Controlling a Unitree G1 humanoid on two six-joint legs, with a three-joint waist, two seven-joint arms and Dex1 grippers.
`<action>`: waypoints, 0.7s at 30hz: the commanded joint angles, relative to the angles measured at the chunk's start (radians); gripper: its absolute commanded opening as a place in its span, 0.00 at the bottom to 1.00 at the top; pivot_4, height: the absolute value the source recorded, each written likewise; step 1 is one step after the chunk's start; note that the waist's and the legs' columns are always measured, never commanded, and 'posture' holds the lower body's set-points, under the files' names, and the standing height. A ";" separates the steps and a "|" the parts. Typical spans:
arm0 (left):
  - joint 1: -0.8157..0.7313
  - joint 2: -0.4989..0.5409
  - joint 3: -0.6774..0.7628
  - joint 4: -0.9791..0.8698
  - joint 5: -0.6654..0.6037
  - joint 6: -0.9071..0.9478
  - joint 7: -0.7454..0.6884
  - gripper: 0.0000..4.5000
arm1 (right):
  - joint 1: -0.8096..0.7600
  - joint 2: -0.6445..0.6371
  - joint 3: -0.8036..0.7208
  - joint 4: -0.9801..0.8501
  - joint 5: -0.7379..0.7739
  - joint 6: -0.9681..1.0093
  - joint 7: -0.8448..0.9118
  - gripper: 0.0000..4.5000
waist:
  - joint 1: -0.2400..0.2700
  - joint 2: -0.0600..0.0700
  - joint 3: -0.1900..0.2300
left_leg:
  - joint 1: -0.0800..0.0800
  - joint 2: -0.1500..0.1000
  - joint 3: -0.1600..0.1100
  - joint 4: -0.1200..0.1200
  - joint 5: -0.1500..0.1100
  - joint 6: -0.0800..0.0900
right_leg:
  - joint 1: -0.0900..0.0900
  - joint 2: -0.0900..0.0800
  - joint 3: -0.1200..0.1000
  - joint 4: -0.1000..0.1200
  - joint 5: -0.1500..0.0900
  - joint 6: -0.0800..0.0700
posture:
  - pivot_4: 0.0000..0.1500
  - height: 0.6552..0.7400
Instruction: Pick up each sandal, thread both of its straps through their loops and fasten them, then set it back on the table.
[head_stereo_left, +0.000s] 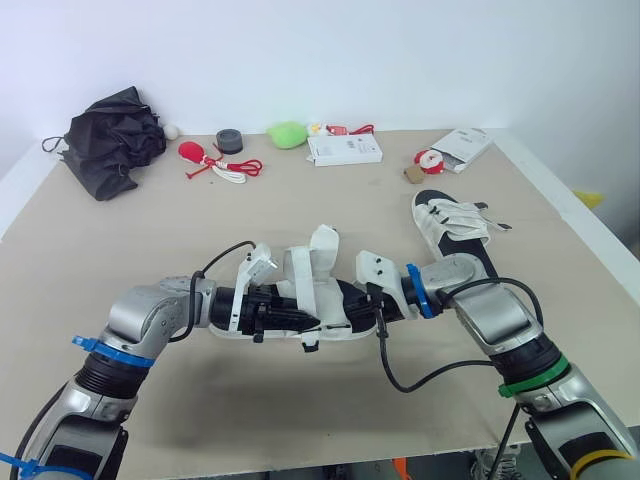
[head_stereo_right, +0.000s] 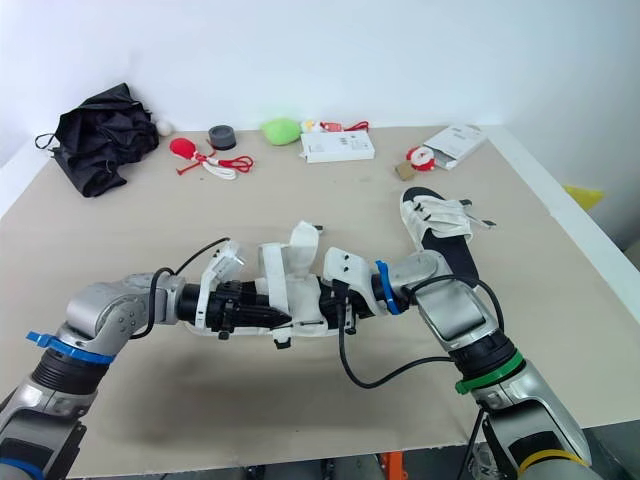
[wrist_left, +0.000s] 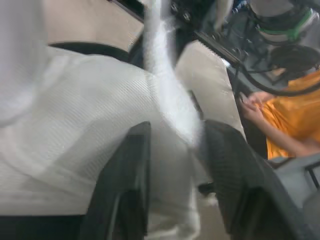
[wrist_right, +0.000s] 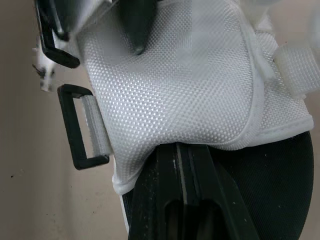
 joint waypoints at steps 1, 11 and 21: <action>-0.047 0.032 0.078 -0.013 -0.103 0.101 -0.028 0.57 | 0.030 -0.005 0.064 0.047 -0.039 0.016 -0.006 0.00 | 0.000 0.000 0.000 | 0.000 0.000 0.000 0.000 0.000 0.000 | 0.000 0.000 0.000 0.000 0.000 0.000 | 1.00 1.00; 0.063 0.406 0.078 -0.155 -0.124 0.070 -0.342 0.57 | 0.027 -0.013 0.066 0.055 -0.043 0.001 0.009 0.00 | 0.002 0.003 0.001 | -0.003 0.004 0.001 -0.001 -0.002 -0.004 | -0.005 0.008 0.001 0.000 -0.003 -0.004 | 1.00 1.00; 0.370 0.201 0.050 -0.299 0.060 -0.216 -0.094 0.57 | 0.028 -0.009 0.068 0.051 -0.040 0.006 0.011 0.00 | 0.007 0.002 0.001 | -0.003 0.006 0.002 0.000 -0.003 -0.005 | -0.007 0.006 0.003 0.001 -0.002 -0.004 | 1.00 1.00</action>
